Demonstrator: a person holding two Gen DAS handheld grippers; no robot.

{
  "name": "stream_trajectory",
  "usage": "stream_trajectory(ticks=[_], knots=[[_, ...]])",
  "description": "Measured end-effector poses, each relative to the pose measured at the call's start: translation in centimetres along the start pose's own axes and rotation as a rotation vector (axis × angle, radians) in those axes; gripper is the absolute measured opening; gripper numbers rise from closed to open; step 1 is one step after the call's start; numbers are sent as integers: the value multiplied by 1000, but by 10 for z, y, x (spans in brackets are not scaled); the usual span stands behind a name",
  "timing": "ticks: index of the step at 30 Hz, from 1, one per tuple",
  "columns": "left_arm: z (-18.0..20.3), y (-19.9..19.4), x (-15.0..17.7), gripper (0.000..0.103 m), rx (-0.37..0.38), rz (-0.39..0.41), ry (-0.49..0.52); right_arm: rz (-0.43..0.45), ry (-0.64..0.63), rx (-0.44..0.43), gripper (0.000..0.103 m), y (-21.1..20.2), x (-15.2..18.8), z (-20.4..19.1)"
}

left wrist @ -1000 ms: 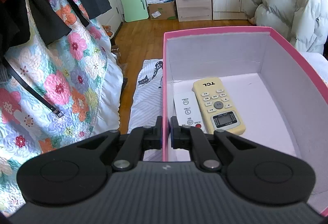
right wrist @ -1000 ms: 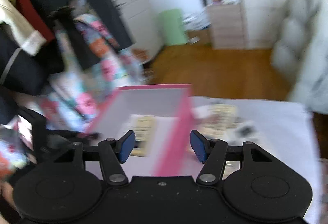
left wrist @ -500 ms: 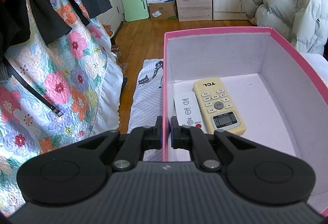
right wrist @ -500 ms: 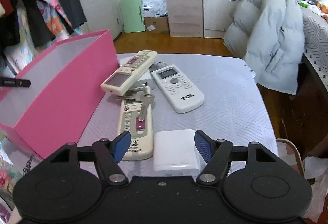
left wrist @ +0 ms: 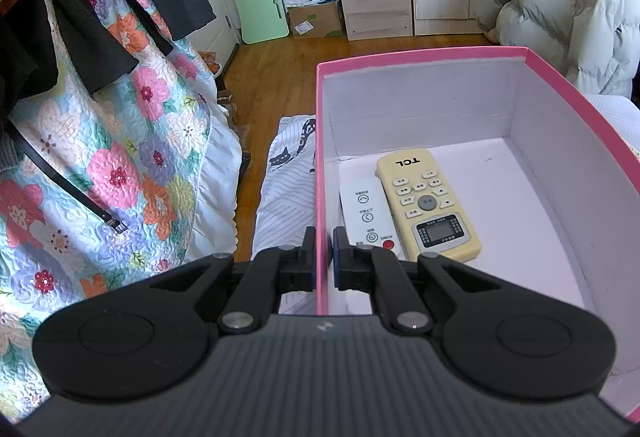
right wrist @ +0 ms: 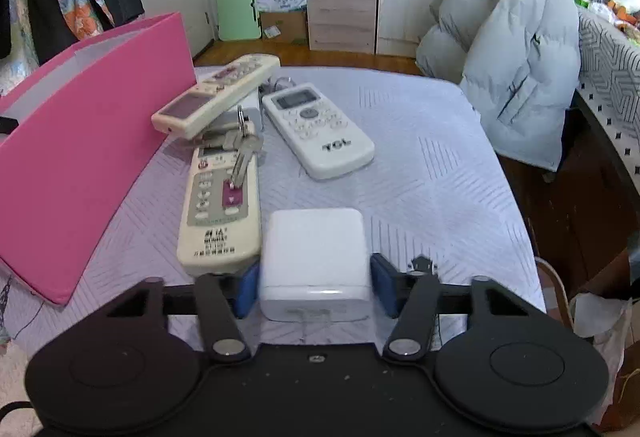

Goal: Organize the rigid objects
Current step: 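Grasp the white USB charger with the right gripper, then carry the white charger into the pink box and open the right gripper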

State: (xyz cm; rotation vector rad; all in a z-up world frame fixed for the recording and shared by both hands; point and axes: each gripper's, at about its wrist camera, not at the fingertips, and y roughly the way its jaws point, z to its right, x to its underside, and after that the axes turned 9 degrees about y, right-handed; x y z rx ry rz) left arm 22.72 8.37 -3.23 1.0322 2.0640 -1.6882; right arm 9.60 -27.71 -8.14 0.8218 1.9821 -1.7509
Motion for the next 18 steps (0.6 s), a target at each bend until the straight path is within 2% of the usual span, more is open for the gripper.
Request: stream_trajectory(ticks=[7, 11, 14, 18], knots=[[1, 1, 0, 6, -1, -1, -3, 5, 41, 5, 60, -2, -3, 0], [0, 0, 0, 6, -2, -1, -3, 68, 50, -8, 60, -22, -11, -5], [0, 1, 0, 6, -2, -1, -2, 121, 62, -68, 60, -41, -19, -13], [0, 0, 0, 6, -2, -1, -1, 183, 33, -200, 60, -65, -42, -42]])
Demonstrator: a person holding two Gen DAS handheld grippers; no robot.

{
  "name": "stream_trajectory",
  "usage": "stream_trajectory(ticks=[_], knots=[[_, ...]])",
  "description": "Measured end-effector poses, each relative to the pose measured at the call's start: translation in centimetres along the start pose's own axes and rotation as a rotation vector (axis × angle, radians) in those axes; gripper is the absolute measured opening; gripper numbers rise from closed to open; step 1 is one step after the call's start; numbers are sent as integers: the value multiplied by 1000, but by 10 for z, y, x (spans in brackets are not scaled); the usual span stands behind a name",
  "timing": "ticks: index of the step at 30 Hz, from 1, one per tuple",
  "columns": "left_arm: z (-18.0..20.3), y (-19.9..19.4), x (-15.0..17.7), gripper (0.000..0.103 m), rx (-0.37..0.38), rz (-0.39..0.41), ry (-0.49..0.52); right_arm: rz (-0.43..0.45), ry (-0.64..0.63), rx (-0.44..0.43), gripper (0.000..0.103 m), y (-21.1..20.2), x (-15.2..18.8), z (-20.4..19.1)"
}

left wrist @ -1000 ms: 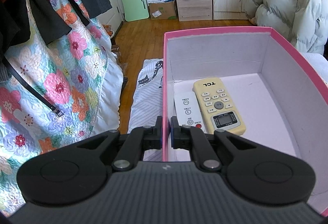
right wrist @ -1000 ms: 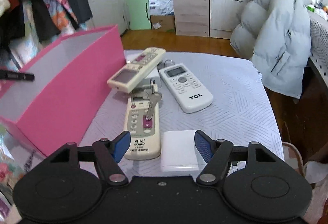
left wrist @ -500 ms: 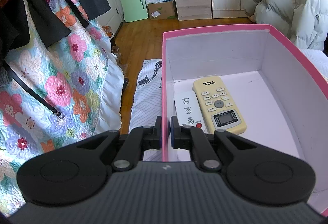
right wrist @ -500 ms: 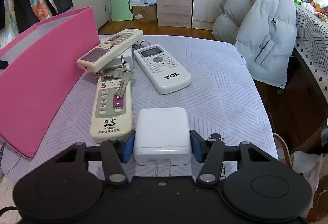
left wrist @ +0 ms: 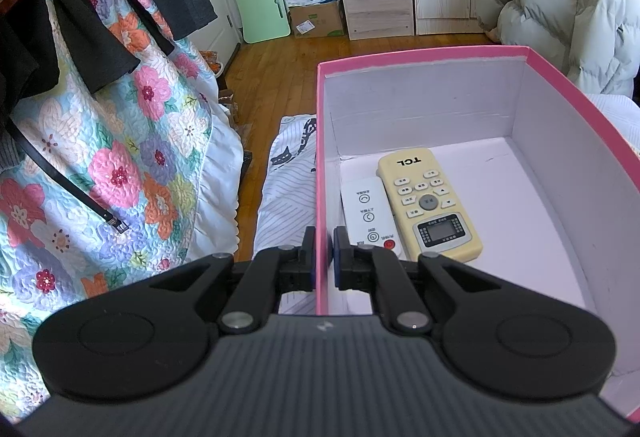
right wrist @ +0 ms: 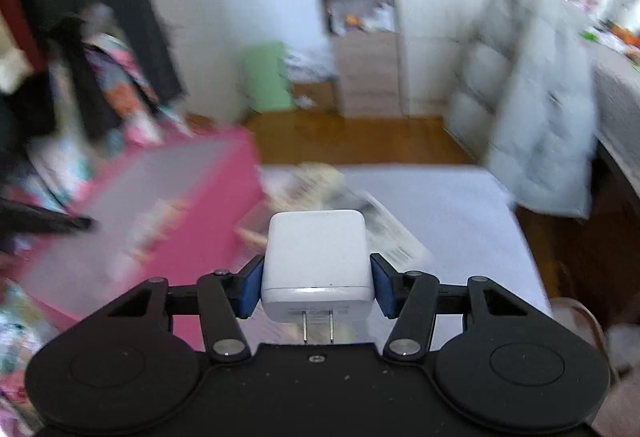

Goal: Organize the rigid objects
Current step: 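Carry the white charger into the pink box and open the right gripper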

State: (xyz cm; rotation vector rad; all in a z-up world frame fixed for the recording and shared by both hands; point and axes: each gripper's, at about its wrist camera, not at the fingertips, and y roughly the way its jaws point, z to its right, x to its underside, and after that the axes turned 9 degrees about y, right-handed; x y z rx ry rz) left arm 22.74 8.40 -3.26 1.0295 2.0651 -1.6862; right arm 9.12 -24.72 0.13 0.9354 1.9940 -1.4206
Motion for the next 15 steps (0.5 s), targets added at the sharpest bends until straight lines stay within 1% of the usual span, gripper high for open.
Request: stream_trajectory(ticks=[4, 6, 7, 9, 12, 13, 15], knots=[[-2, 0, 0, 6, 2, 0, -4, 6, -106, -186, 60, 7, -27, -56], [-2, 0, 1, 6, -1, -1, 1, -18, -153, -240, 60, 20, -37, -84], [-2, 0, 1, 6, -3, -2, 5, -38, -175, -253, 60, 29, -42, -96], [-1, 0, 1, 6, -5, -4, 10, -107, -200, -258, 60, 56, -51, -119], [-2, 0, 1, 6, -3, -5, 6, -274, -139, -267, 60, 110, -61, -136], [-2, 0, 1, 6, -3, -5, 6, -310, -121, -271, 60, 126, -62, -138], [-2, 0, 1, 6, -2, -5, 6, -378, -103, -234, 60, 157, -60, -146]])
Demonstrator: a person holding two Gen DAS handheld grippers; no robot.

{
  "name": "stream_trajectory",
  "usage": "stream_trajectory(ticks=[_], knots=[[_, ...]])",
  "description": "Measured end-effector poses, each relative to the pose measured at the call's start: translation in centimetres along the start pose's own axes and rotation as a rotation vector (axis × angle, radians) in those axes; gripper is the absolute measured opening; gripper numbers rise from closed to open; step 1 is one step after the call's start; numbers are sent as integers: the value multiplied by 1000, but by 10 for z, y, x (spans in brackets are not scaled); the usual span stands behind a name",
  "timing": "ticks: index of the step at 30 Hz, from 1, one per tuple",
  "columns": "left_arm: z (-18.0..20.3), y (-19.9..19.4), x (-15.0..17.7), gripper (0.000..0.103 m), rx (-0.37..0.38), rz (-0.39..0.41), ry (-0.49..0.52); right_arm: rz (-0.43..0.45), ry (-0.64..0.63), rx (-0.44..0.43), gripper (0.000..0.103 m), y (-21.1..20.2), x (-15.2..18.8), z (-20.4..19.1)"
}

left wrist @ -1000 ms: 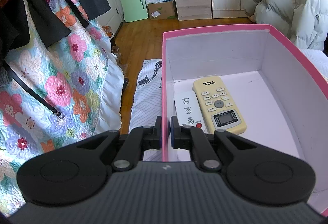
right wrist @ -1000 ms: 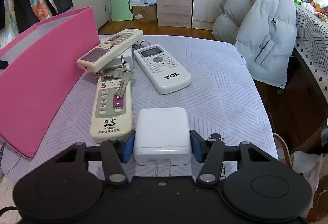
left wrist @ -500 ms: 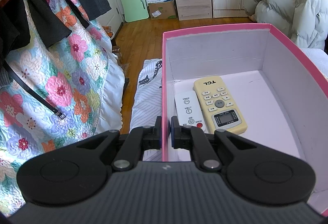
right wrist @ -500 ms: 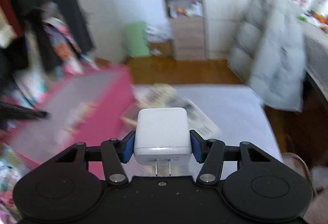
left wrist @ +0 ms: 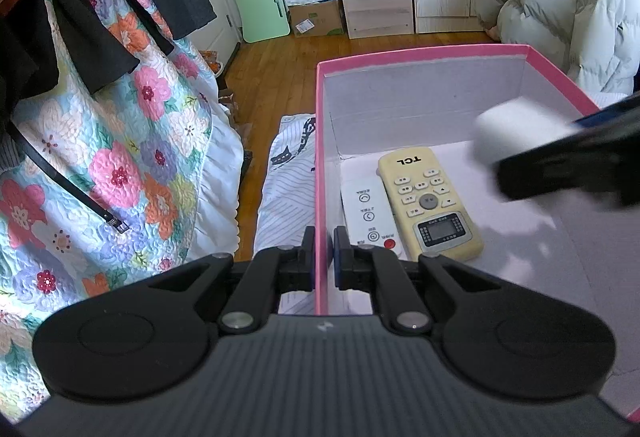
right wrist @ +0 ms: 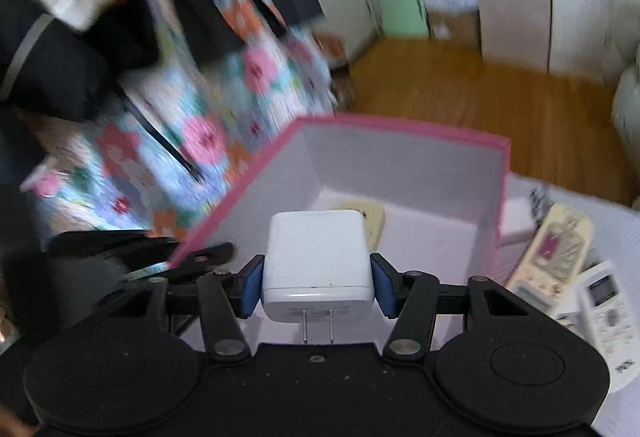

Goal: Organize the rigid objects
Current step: 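Carry the white charger into the pink box and open the right gripper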

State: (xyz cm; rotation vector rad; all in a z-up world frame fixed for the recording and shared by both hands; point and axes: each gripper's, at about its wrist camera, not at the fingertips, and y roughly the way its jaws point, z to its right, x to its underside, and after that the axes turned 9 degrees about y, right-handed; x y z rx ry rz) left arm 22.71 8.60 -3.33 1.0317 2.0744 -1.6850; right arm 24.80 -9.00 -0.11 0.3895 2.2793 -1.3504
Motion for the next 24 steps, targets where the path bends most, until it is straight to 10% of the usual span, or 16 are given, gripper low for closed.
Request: stream_trajectory(ticks=[14, 24], knots=[[-1, 1, -1, 6, 16, 3, -18, -121, -38, 370, 60, 88, -26, -5], [1, 1, -1, 6, 12, 3, -11, -249, 134, 302, 68, 97, -36, 10]])
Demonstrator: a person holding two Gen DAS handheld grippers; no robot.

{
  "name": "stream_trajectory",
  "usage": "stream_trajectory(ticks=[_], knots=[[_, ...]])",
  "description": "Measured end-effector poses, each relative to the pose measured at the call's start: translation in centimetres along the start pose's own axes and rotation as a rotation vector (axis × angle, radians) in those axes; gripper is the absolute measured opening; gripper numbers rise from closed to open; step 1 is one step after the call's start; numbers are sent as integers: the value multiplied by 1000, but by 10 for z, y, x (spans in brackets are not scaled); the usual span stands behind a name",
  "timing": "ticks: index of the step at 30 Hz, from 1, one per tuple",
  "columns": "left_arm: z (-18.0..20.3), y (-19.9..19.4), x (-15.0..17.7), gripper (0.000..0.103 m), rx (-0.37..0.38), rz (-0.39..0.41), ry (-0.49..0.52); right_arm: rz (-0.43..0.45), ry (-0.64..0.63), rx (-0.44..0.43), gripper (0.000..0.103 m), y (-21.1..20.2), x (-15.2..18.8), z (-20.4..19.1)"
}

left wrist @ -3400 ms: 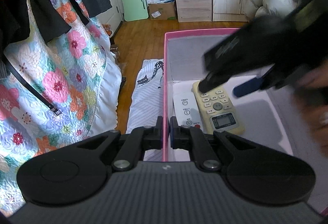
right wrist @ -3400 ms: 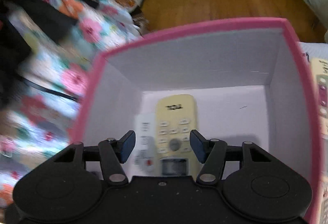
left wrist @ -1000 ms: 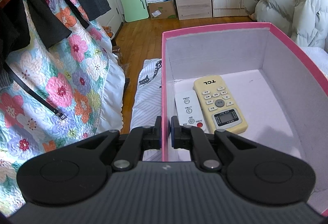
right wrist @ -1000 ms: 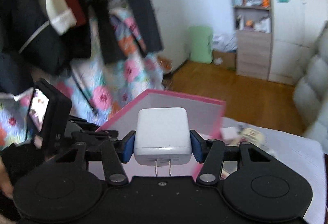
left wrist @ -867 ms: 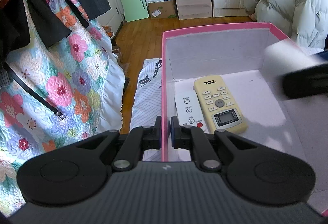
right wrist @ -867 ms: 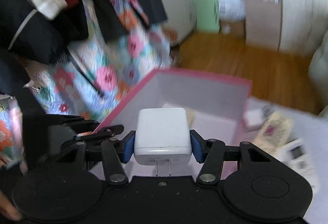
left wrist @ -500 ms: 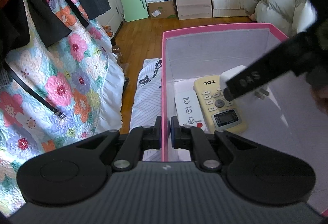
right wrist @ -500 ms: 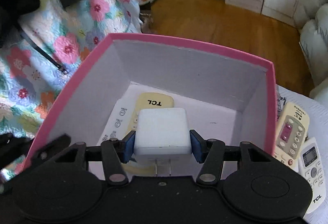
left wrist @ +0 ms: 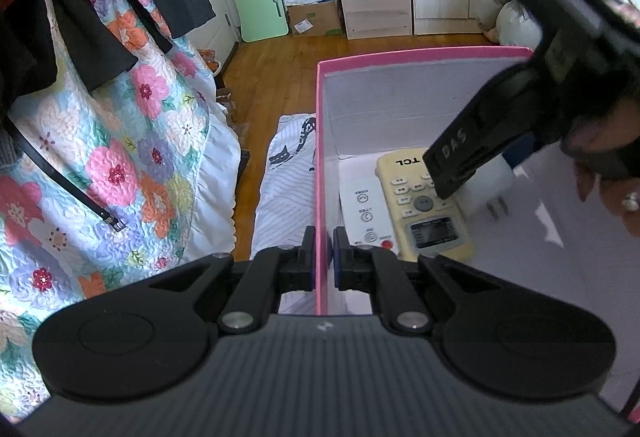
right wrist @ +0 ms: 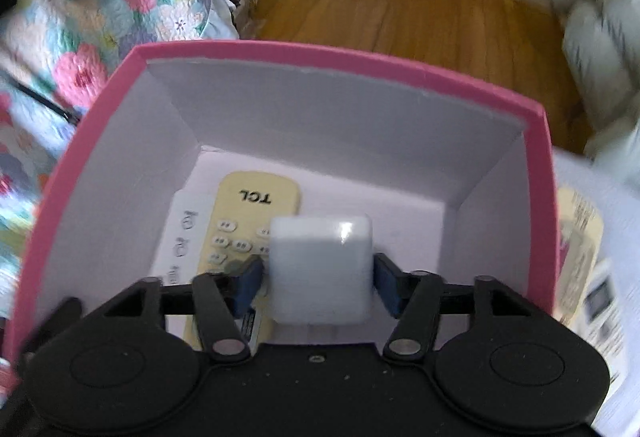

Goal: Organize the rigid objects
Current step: 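Carry the white charger into the pink box and open the right gripper, then lower the right gripper onto the keys lying on the cream remote and close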

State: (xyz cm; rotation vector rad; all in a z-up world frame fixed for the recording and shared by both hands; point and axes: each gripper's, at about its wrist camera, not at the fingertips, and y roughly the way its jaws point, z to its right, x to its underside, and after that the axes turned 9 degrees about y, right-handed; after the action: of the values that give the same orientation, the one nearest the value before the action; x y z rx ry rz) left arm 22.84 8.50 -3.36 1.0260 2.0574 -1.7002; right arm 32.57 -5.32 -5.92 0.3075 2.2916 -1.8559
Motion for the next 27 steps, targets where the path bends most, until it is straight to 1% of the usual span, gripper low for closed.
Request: stream_trajectory(ticks=[2, 5, 7, 10, 13, 15, 16, 17, 19, 20, 21, 23, 26, 27], knots=[[1, 0, 0, 6, -3, -1, 3, 8, 23, -36, 67, -10, 6, 4], [1, -1, 0, 6, 2, 0, -6, 65, 4, -122, 68, -44, 24, 4], [2, -1, -1, 6, -2, -2, -4, 130, -14, -168, 69, -75, 38, 7], [1, -1, -1, 6, -5, -4, 1, 246, -53, -200, 74, -120, 60, 20], [0, -2, -1, 6, 3, -2, -8, 348, -127, -237, 75, -161, 87, 42], [0, -2, 0, 6, 8, 0, -13, 404, -133, -256, 76, -178, 96, 64], [-1, -2, 0, 6, 6, -1, -11, 443, -125, -269, 78, -185, 101, 75], [-2, -2, 0, 6, 6, -1, -10, 480, -122, -281, 82, -190, 106, 86], [-2, -2, 0, 6, 2, -2, -5, 560, -127, -294, 84, -197, 122, 108], [-2, -2, 0, 6, 2, -2, -4, 615, -141, -298, 84, -198, 131, 119], [-2, -2, 0, 6, 4, -1, -7, 649, -171, -288, 84, -196, 142, 129], [-5, -2, 0, 6, 12, 1, -17, 619, -192, -255, 84, -189, 152, 140], [-5, -2, 0, 6, 17, 2, -20, 554, -153, -217, 84, -170, 165, 157], [-5, -2, 0, 6, 16, 3, -19, 524, -151, -189, 84, -161, 169, 159]])
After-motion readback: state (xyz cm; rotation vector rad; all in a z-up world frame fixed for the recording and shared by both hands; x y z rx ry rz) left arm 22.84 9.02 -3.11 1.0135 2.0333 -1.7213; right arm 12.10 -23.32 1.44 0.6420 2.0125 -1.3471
